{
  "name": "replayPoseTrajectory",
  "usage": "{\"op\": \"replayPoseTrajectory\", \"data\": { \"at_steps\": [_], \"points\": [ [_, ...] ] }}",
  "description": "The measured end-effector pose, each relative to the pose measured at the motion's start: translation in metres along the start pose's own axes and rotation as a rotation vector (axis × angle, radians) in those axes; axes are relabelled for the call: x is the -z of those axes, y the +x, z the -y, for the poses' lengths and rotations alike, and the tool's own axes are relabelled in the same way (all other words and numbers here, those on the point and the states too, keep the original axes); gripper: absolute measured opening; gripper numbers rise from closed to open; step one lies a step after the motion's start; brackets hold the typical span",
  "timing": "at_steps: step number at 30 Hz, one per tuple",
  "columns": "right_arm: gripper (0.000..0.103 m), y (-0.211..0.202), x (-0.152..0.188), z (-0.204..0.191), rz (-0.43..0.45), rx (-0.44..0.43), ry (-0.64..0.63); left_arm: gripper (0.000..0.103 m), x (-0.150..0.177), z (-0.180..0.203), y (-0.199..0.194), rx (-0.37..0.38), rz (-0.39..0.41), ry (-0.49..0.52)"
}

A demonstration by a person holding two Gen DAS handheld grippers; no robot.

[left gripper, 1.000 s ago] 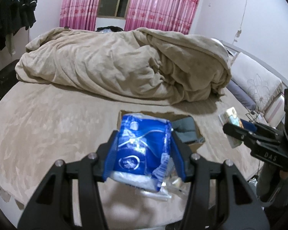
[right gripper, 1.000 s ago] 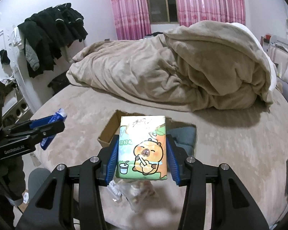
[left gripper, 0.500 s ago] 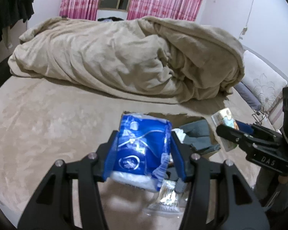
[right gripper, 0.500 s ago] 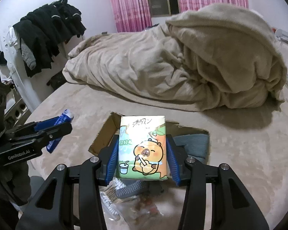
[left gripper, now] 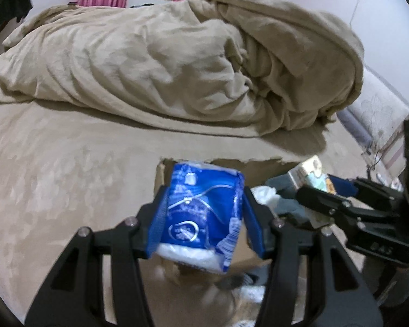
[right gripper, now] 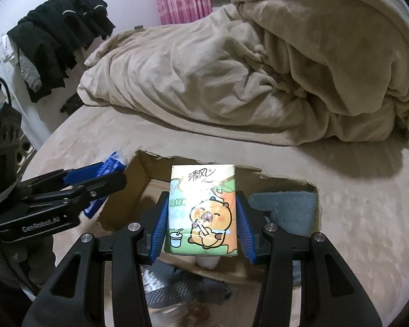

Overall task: Organize objects
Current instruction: 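Place the blue pack in the box with the left tool while the right tool places the green pack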

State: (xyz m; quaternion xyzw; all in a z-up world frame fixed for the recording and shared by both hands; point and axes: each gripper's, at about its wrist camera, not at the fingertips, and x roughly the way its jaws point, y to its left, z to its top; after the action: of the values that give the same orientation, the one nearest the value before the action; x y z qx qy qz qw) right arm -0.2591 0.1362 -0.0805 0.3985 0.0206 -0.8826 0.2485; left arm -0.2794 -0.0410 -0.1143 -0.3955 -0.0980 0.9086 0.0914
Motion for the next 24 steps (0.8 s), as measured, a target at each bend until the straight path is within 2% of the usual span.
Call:
{"op": "replayPoseTrajectory", "data": {
  "at_steps": [4, 8, 11, 21, 22, 23, 24],
  "points": [
    [0.048, 0.007, 0.001, 0.001, -0.015, 0.012, -0.005, 0.063, -0.005, -0.003, 0.021, -0.011, -0.041, 0.02],
    [0.048, 0.018, 0.004, 0.004, -0.039, 0.021, 0.01, 0.083, -0.006, -0.004, 0.023, -0.047, -0.045, 0.03],
    [0.049, 0.024, 0.005, 0.003, -0.05, 0.021, 0.014, 0.087, -0.001, -0.006, 0.015, -0.048, -0.029, 0.029],
    [0.049, 0.038, 0.004, -0.005, -0.061, -0.018, 0.067, 0.088, 0.016, -0.03, -0.035, -0.091, 0.022, -0.039],
    [0.053, 0.039, 0.004, -0.008, -0.064, -0.02, 0.063, 0.087, 0.018, -0.032, -0.041, -0.096, 0.025, -0.045],
    [0.066, 0.042, 0.004, -0.012, -0.069, -0.017, 0.054, 0.088, 0.019, -0.034, -0.046, -0.099, 0.027, -0.05],
    [0.073, 0.042, 0.004, -0.013, -0.067, -0.013, 0.05, 0.088, 0.021, -0.034, -0.052, -0.102, 0.031, -0.051]
  ]
}}
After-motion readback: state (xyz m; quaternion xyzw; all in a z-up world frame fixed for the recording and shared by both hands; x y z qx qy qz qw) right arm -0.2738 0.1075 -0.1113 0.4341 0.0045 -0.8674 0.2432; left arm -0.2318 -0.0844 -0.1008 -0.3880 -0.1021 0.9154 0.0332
